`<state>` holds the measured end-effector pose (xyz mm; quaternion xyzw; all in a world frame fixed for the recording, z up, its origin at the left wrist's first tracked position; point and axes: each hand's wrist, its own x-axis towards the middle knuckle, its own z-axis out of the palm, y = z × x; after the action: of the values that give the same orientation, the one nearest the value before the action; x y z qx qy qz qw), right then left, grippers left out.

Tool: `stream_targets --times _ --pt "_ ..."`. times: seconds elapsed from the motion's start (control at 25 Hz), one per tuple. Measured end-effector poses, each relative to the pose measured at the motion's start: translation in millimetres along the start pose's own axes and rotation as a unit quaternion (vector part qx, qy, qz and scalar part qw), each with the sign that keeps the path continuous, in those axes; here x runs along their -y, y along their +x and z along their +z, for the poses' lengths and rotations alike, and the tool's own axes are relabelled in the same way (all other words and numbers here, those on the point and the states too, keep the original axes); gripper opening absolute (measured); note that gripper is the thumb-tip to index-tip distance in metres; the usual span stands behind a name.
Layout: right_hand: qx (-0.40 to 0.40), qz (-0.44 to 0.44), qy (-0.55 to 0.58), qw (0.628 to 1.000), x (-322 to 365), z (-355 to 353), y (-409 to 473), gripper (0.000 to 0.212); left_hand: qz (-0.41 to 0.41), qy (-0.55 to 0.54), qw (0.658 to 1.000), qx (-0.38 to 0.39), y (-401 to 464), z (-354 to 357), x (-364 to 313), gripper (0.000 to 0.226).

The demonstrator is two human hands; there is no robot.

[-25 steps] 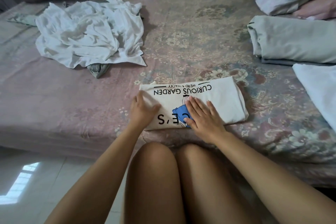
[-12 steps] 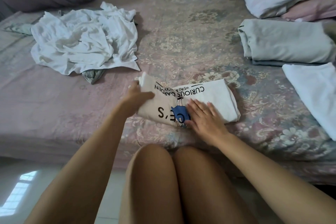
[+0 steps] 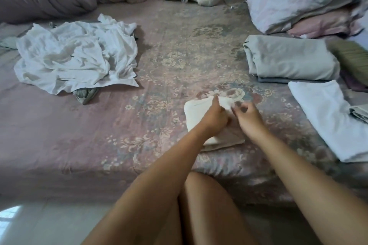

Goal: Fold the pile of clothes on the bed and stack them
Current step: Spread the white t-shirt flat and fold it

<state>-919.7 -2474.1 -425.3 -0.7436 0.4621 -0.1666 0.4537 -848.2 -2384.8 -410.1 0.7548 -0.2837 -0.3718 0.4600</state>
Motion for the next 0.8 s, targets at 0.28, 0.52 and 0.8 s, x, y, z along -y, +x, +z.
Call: stream_targets --times 0.28,0.52,0.8 --pt "-0.005 -0.182 -0.263 0.947 -34.9 6.2 0.4 0.037 0.103 0.507 0.856 -0.010 -16.7 -25.6 71.8 0.079" --pt "-0.010 -0.325 -0.382 0.865 -30.4 14.8 -4.8 0.053 0.184 0.548 0.812 -0.088 -4.2 -23.8 70.5 0.075" --pt "0.125 -0.267 -0.438 0.849 -60.7 22.8 3.3 0.069 0.129 0.521 0.841 -0.070 3.0 -5.2 95.3 0.068"
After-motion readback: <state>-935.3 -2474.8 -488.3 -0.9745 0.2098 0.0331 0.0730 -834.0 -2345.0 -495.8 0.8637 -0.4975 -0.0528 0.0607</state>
